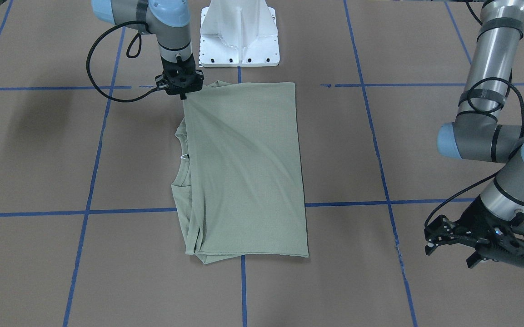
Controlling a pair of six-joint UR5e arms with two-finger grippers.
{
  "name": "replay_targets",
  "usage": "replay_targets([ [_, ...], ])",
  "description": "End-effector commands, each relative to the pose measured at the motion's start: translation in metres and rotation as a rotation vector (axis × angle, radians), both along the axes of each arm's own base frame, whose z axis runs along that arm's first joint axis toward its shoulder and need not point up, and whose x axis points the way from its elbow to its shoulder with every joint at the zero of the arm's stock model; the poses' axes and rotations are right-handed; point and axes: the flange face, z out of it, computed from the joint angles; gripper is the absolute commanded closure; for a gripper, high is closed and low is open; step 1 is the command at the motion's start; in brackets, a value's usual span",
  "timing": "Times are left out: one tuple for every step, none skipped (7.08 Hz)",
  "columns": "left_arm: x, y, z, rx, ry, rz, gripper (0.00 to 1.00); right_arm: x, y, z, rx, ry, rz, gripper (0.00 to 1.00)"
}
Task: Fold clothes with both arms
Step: 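Bring the left gripper down beside the shirt while the right gripper holds the collar edge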
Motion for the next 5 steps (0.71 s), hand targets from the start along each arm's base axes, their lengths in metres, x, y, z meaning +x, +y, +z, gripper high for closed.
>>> replay_targets([
  [-0.001,0.0,-0.003,0.005,0.003,-0.001,0.0,-0.006,0.016,0.004,-0.045,0.011,0.042,0.5],
  [-0.001,0.0,-0.004,0.006,0.003,-0.001,0.0,-0.008,0.017,-0.002,-0.027,0.002,0.045,0.01],
  [-0.001,0.0,-0.004,0.006,0.003,-0.001,0.0,-0.006,0.009,-0.003,-0.024,-0.004,0.058,0.0],
  [-0.001,0.001,-0.007,0.009,0.008,-0.001,0.0,0.007,-0.016,-0.011,-0.011,-0.037,0.093,0.0],
  [0.001,0.007,-0.02,-0.016,0.043,-0.024,0.0,0.021,-0.039,-0.023,0.007,-0.114,0.137,0.0],
])
